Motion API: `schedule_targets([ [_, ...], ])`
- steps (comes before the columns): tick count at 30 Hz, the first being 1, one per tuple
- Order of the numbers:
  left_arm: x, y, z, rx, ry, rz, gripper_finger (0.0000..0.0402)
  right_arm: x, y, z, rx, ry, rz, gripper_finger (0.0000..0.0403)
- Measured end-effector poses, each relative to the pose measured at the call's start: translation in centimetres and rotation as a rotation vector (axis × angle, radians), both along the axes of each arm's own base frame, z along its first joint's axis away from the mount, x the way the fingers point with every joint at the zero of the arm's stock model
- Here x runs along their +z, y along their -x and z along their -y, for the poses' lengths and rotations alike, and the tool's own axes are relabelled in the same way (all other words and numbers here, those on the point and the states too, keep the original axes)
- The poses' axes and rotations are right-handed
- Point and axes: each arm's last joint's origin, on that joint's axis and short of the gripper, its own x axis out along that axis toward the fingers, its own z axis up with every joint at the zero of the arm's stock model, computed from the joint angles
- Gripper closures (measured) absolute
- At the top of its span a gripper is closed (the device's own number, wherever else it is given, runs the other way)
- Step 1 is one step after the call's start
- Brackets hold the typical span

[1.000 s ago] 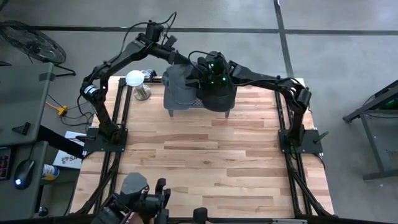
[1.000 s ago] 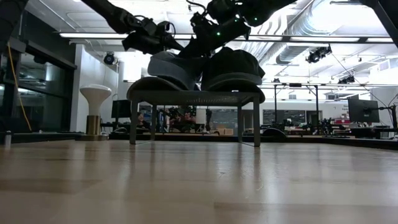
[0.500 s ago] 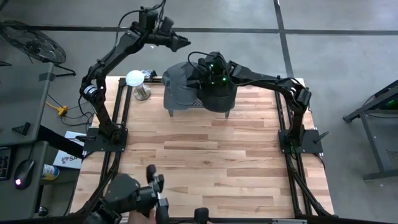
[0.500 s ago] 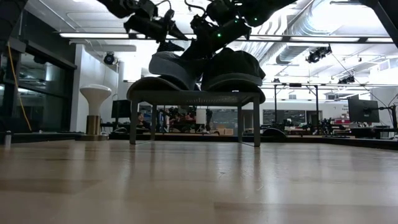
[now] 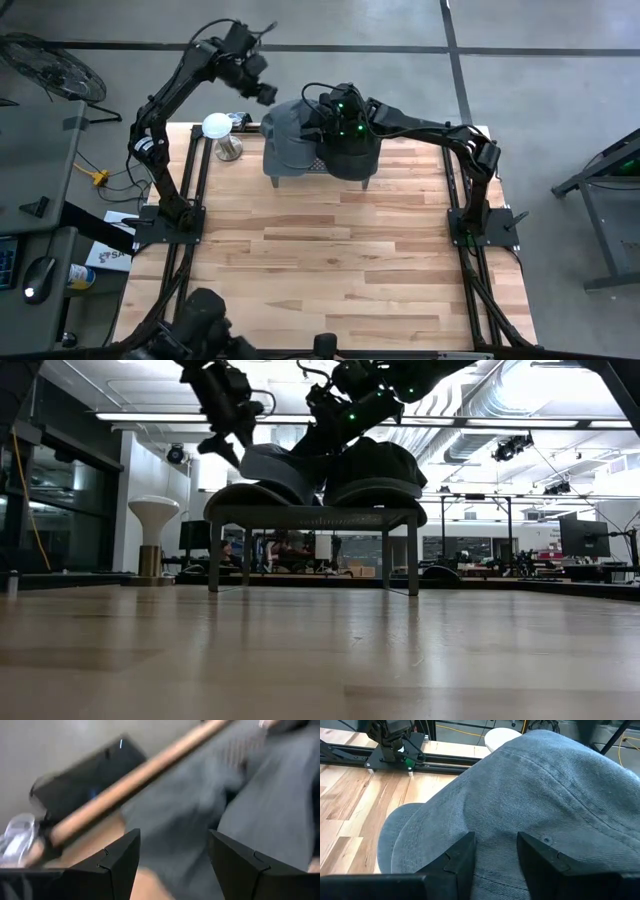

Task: Pick & Place hat
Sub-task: Stack the gray cap on top of the other gray cap on the shelf

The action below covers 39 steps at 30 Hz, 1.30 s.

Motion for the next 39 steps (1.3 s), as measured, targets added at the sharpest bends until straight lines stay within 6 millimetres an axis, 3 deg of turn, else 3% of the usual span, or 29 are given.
schedule_targets([
  [5,-0.5,0.6,0.6,0.003,0.041,-0.113,0.0176,0.8,0.2,-0.3,0.004,0.01,0.02,0.0263],
  [17,-0.7,0.9,1.0,0.015,-0.036,-0.295,0.0176,5.8,2.3,-1.5,-0.005,0.06,0.172,0.0263],
  [39,-0.4,0.6,1.2,-0.022,-0.09,-0.328,0.0177,10.4,7.7,-3.7,-0.136,0.056,0.113,0.0263],
])
